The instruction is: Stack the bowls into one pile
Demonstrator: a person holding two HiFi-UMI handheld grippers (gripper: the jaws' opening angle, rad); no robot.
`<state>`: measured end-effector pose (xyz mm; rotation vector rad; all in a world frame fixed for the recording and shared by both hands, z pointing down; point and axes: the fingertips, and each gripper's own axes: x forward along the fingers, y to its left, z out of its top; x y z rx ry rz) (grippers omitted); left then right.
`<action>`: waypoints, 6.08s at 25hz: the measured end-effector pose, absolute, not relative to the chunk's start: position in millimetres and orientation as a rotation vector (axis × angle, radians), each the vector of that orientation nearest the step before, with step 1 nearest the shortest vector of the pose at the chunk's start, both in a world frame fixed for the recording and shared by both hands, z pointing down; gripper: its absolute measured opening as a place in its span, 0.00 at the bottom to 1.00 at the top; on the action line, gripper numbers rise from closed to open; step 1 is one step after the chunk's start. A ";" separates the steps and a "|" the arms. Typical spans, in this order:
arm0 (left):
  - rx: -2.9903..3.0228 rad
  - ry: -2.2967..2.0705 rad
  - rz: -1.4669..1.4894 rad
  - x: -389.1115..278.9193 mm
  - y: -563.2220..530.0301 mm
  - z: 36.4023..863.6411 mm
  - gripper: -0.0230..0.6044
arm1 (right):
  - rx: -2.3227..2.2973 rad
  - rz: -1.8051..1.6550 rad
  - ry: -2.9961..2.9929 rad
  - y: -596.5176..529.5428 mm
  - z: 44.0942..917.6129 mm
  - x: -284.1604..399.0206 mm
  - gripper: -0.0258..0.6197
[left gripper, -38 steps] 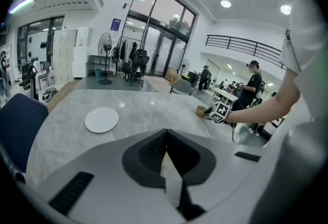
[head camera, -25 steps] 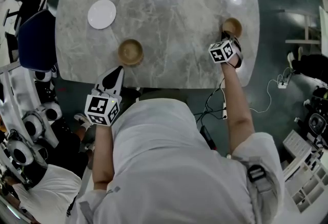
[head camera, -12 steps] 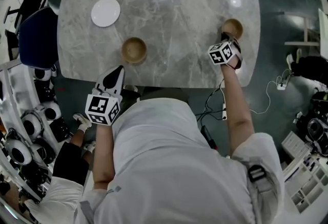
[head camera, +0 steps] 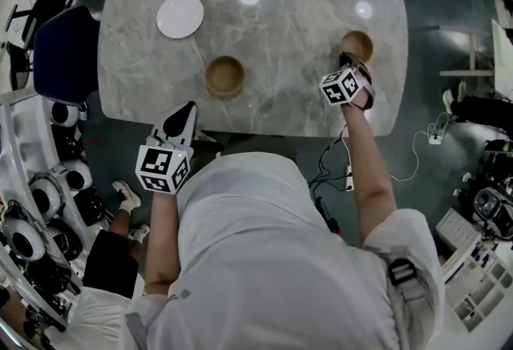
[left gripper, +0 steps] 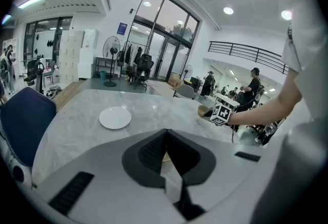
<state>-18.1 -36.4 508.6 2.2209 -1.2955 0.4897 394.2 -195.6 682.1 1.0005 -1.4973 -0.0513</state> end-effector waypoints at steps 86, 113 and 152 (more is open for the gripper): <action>2.228 -1.340 0.345 -248.4 52.3 504.8 0.04 | 0.676 0.036 -1.818 -49.4 659.3 -3.8 0.26; 2.466 -1.154 0.288 -113.3 -46.1 447.5 0.04 | 1.119 0.225 -2.259 -82.1 487.4 69.6 0.06; 2.782 -1.075 0.094 -64.3 -76.4 329.1 0.04 | 1.416 0.145 -2.477 -45.6 366.7 105.1 0.06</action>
